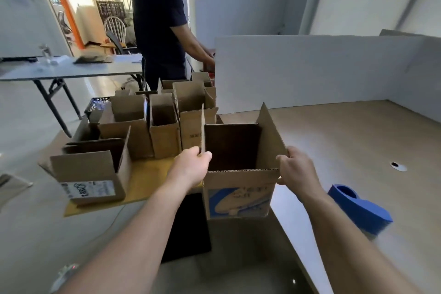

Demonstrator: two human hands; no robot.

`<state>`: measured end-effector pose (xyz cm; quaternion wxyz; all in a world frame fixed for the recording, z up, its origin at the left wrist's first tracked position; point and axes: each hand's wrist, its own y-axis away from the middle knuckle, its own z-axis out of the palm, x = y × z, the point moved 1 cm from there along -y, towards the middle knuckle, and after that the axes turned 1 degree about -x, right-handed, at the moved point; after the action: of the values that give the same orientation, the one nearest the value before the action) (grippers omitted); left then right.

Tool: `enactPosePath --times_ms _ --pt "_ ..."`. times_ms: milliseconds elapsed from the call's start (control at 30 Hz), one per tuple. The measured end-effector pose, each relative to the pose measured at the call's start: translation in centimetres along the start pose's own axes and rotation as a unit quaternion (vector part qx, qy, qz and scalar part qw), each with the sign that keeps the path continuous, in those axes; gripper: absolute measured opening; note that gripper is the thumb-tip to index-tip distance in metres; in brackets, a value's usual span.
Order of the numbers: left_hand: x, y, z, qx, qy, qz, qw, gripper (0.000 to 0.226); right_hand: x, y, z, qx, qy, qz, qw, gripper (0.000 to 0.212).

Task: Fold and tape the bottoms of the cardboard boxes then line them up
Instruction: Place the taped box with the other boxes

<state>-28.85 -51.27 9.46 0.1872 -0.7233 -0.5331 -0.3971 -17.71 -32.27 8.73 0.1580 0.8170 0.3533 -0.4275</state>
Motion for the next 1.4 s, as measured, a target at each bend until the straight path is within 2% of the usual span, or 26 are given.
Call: enactPosePath --times_ms 267,433,500,567,733,900,967,1067,1133,1200,1300,1400 --pt "-6.1 -0.7 -2.8 -0.005 -0.040 -0.042 0.998 0.061 -2.3 -1.4 5.6 -0.101 -0.038 0.042 0.993 0.013" --pt "-8.4 -1.2 -4.0 -0.017 0.024 -0.098 0.995 0.074 -2.9 -2.6 8.0 -0.159 -0.042 0.049 0.985 0.013" --pt "-8.6 -1.4 -4.7 -0.027 0.102 -0.145 0.984 0.073 -3.0 -3.2 8.3 -0.185 -0.036 0.052 0.981 0.014" --pt "-8.5 -1.9 -5.4 -0.042 0.190 -0.198 0.961 0.067 -3.2 -3.9 8.4 -0.217 -0.036 0.046 0.975 0.015" --pt "-8.4 -2.9 -5.4 -0.039 0.229 -0.259 0.937 0.019 -3.8 -6.8 9.8 -0.265 -0.043 0.024 0.963 0.025" --pt "-8.5 -3.2 -4.9 0.051 0.374 -0.272 0.885 0.013 -4.6 -8.4 11.4 -0.224 -0.102 0.011 0.969 0.068" --pt "-8.3 -3.2 -4.2 0.065 0.380 -0.260 0.885 0.019 -4.7 -8.4 12.1 -0.234 -0.080 0.009 0.969 0.054" --pt "-7.3 -3.1 -3.6 0.048 0.336 -0.246 0.908 0.031 -5.1 -8.1 12.7 -0.272 0.042 0.046 0.960 0.024" --pt "-7.3 -3.4 -3.9 0.057 0.305 -0.246 0.918 0.052 -5.4 -8.4 12.9 -0.299 0.056 0.065 0.951 0.021" --pt "-7.9 -3.9 -4.8 0.100 0.283 -0.247 0.921 0.074 -5.9 -9.1 12.9 -0.287 0.062 0.047 0.955 0.023" --pt "-9.4 -4.3 -6.2 0.171 0.282 -0.245 0.912 0.083 -6.5 -10.4 13.4 -0.261 0.111 -0.014 0.959 0.019" --pt "-11.1 -4.4 -7.4 0.176 0.266 -0.212 0.924 0.093 -7.0 -11.5 14.1 -0.221 0.066 -0.023 0.973 0.019"
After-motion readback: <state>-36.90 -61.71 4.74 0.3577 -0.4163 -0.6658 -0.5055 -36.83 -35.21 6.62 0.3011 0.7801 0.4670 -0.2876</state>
